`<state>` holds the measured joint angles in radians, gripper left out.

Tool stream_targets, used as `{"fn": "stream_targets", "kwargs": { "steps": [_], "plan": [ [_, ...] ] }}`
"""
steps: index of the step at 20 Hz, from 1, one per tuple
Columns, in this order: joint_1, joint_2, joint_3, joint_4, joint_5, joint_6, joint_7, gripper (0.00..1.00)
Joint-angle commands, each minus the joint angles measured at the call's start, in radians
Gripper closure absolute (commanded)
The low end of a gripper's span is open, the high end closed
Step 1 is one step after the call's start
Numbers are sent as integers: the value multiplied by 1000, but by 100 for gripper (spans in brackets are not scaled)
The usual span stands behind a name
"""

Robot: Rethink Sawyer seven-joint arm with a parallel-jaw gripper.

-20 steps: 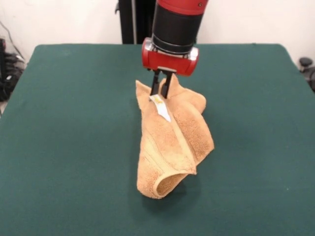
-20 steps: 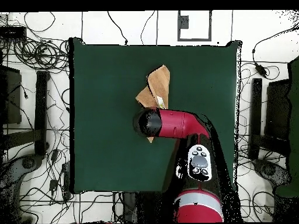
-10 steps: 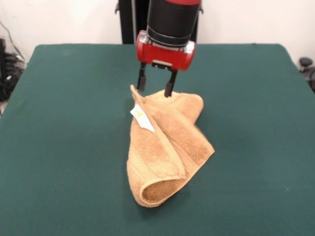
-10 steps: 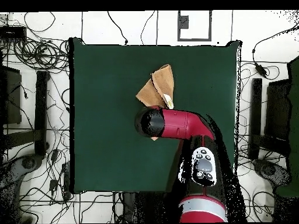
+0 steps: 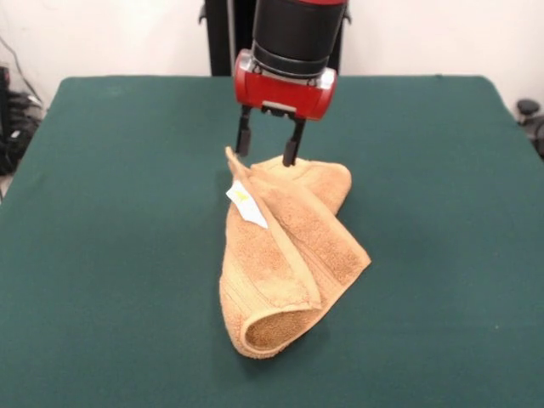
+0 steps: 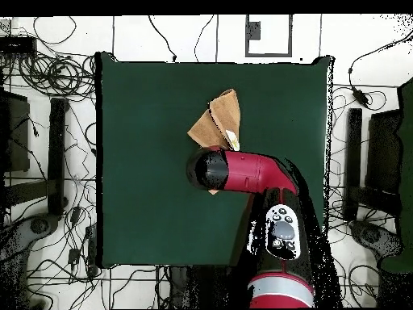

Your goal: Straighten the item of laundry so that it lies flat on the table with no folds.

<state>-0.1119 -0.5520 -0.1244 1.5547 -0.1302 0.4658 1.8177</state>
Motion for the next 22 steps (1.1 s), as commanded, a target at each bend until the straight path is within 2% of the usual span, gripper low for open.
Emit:
{"fn": "stream_targets", "kwargs": {
  "steps": [1,6,9,13,20,22],
  "plan": [
    [6,29,70,74,-51,29,32,0],
    [14,6,56,67,-71,32,14,0],
    [-48,-10,142,63,-64,61,-75,0],
    [-38,-2,127,32,-49,94,-16,0],
    [-85,-13,168,33,-82,74,-78,0],
    [-89,-13,169,37,-79,69,-66,0]
  ]
}}
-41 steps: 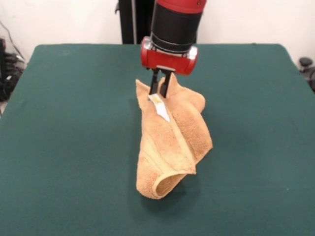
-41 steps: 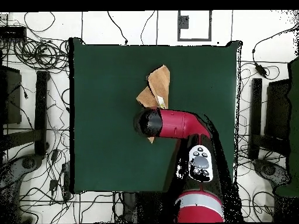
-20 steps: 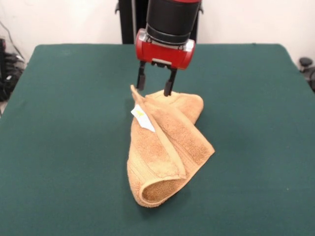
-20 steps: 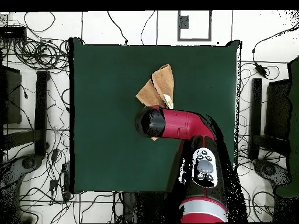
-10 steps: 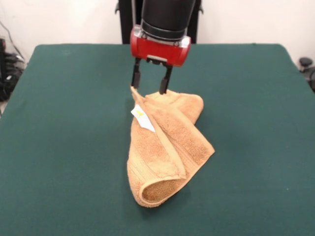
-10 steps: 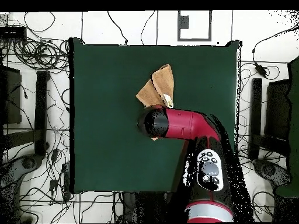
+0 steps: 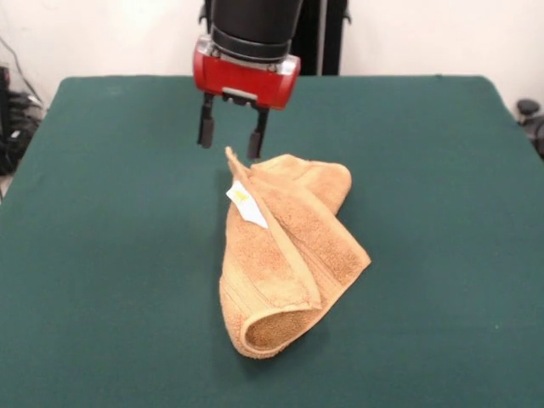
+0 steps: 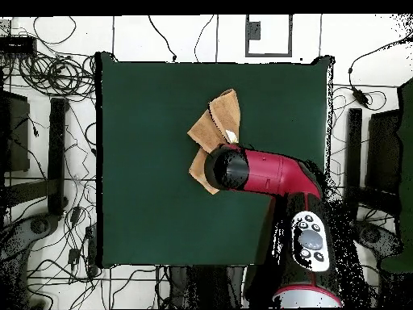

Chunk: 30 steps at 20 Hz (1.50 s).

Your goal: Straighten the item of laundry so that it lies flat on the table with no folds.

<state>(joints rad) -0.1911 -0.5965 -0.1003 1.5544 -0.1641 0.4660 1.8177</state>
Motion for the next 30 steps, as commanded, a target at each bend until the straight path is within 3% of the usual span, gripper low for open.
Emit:
{"fn": "stream_targets", "kwargs": {
  "steps": [1,5,11,14,19,24,30],
  "plan": [
    [-11,35,148,43,-38,58,-48,0],
    [-83,54,247,96,26,-15,-12,0],
    [-176,99,371,161,42,-115,24,0],
    [-198,103,390,181,27,-134,42,0],
    [-172,119,327,152,-50,-145,37,0],
    [-281,182,429,160,-72,-137,-58,0],
    [-340,268,515,119,-135,-143,-114,0]
  ]
}}
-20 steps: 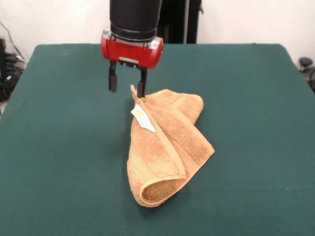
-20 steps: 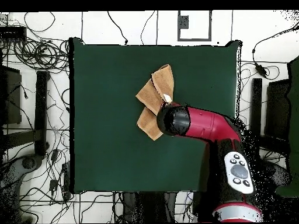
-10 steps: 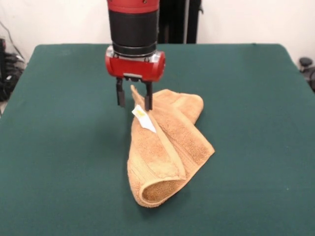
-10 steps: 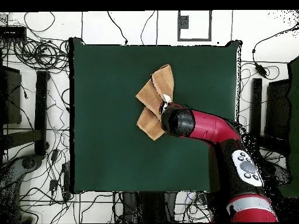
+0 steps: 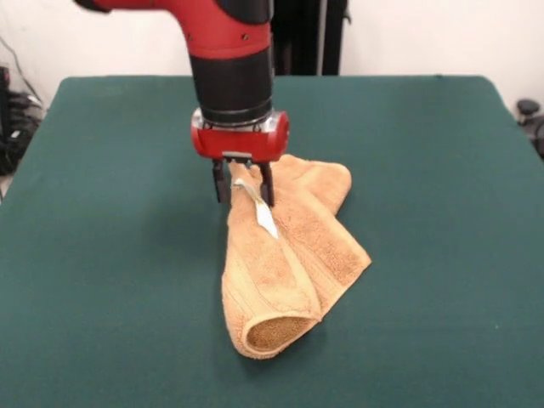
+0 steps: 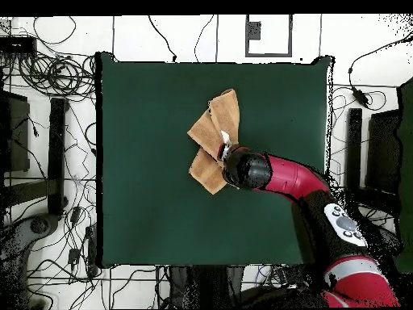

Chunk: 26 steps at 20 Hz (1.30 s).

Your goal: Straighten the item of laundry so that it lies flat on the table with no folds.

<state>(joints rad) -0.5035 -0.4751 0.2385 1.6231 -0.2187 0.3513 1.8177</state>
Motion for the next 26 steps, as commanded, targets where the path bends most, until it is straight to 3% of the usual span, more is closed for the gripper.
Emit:
{"fn": "stream_targets", "kwargs": {
  "steps": [1,9,17,20,26],
  "plan": [
    [-24,151,168,40,-91,-32,-106,0],
    [-3,125,97,-9,-202,-21,-101,0],
    [-37,88,111,21,-244,-55,-61,0],
    [-131,-2,180,83,-219,66,-143,0],
    [-321,-47,278,90,-258,180,-315,0]
  ]
}}
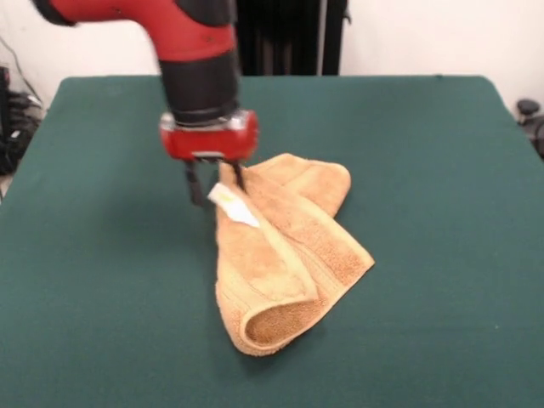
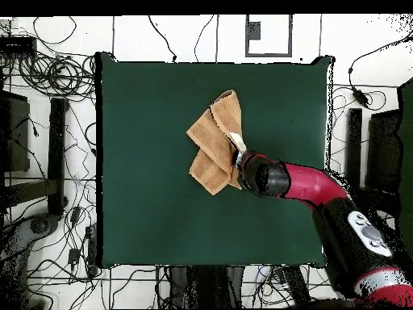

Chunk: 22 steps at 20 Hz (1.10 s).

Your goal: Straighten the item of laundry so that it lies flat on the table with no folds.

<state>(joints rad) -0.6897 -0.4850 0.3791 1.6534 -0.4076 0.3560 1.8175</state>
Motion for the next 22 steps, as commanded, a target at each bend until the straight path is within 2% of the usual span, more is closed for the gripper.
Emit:
{"fn": "stream_targets", "kwargs": {
  "steps": [1,4,7,13,22],
  "plan": [
    [-161,-35,157,60,-78,178,-330,0],
    [-224,-47,207,73,-96,201,-351,0],
    [-254,-58,230,82,-133,203,-342,0],
    [-273,-40,250,70,-186,197,-316,0],
    [-277,-34,285,95,-189,209,-237,0]
  ]
}}
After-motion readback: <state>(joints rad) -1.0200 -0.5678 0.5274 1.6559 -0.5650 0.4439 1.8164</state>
